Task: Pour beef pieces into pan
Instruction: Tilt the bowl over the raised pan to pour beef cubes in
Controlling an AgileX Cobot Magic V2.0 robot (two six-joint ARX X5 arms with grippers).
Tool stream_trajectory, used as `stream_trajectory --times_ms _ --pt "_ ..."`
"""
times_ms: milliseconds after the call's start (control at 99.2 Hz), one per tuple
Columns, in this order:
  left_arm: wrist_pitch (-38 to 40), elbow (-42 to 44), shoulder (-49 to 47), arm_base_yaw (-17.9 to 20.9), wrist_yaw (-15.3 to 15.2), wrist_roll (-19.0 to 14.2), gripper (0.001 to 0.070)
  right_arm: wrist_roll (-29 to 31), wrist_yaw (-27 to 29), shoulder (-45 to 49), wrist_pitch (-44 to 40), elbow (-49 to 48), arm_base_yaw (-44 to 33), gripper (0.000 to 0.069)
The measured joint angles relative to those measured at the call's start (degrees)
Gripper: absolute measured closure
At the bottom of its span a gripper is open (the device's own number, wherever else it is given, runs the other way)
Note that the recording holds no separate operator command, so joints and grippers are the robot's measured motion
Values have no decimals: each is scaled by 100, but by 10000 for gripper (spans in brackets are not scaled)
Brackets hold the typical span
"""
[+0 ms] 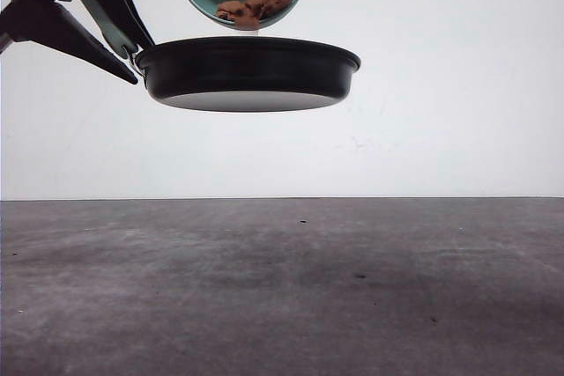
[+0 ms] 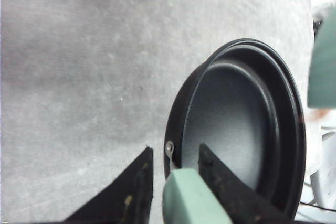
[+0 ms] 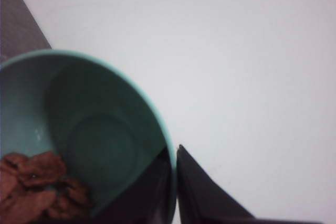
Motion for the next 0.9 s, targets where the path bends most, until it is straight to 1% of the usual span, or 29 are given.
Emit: stream_trajectory --times_ms 151,313,444,585,746,897 --pt "66 0 0 98 122 -55 584 -96 -199 0 186 0 -11 682" --pt "70 22 0 195 125 -92 585 -238 -415 0 450 0 -46 682" --pt "61 203 0 289 133 -122 585 -378 -501 0 662 0 -90 682" --pt "66 284 0 378 151 -138 585 -442 -761 0 697 0 -216 682" --pt "35 284 0 439 151 -140 585 -647 -1143 0 1134 0 -387 682" --pt "33 284 0 457 151 -140 585 -686 -1178 0 1281 0 -494 682"
